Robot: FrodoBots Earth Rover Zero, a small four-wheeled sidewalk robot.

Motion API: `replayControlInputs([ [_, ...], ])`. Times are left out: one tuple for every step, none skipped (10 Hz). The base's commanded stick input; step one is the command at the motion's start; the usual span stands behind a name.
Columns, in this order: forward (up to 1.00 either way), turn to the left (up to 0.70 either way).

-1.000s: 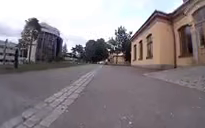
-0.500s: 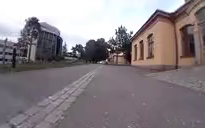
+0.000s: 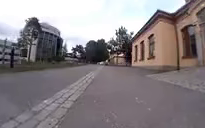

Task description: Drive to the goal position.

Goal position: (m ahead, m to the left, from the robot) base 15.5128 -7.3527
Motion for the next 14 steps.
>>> replayControlInputs([
  [0.45, 0.00],
  [0.45, 0.00],
  [0.45, 0.00],
  [0.45, 0.00],
  [0.45, 0.00],
  [0.45, 0.00],
  [0.45, 0.00],
  [0.45, 0.00],
  [0.45, 0.00],
  [0.45, 0.00],
  [0.45, 0.00],
  [0.45, 0.00],
  [0.45, 0.00],
  [0.45, 0.00],
])
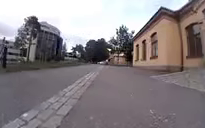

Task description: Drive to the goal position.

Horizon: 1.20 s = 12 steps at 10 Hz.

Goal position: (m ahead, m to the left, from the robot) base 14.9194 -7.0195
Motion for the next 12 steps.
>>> replayControlInputs([
  [0.45, 0.00],
  [0.45, 0.00],
  [0.45, 0.00],
  [0.45, 0.00],
  [0.45, 0.00],
  [0.45, 0.00],
  [0.45, 0.00],
  [0.45, 0.00],
  [0.45, 0.00],
  [0.45, 0.00],
  [0.45, 0.00],
  [0.45, 0.00],
])
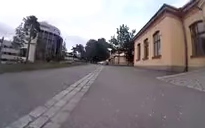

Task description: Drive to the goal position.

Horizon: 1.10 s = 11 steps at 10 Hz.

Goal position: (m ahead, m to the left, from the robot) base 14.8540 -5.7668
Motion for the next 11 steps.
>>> replayControlInputs([
  [0.45, 0.00],
  [0.45, 0.00],
  [0.45, 0.00],
  [0.45, 0.00],
  [0.45, 0.00],
  [0.45, 0.00],
  [0.45, 0.00],
  [0.45, 0.00],
  [0.45, 0.00],
  [0.45, 0.00],
  [0.45, 0.00],
])
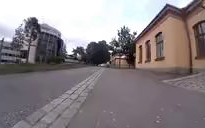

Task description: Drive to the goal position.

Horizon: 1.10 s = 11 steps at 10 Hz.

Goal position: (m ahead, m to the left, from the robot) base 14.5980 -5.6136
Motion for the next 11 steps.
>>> replayControlInputs([
  [0.45, 0.00],
  [0.45, 0.00],
  [0.45, 0.00],
  [0.45, 0.00],
  [0.45, 0.00],
  [0.45, 0.00],
  [0.45, 0.00],
  [0.45, 0.00],
  [0.45, 0.00],
  [0.45, 0.00],
  [0.45, 0.00],
])
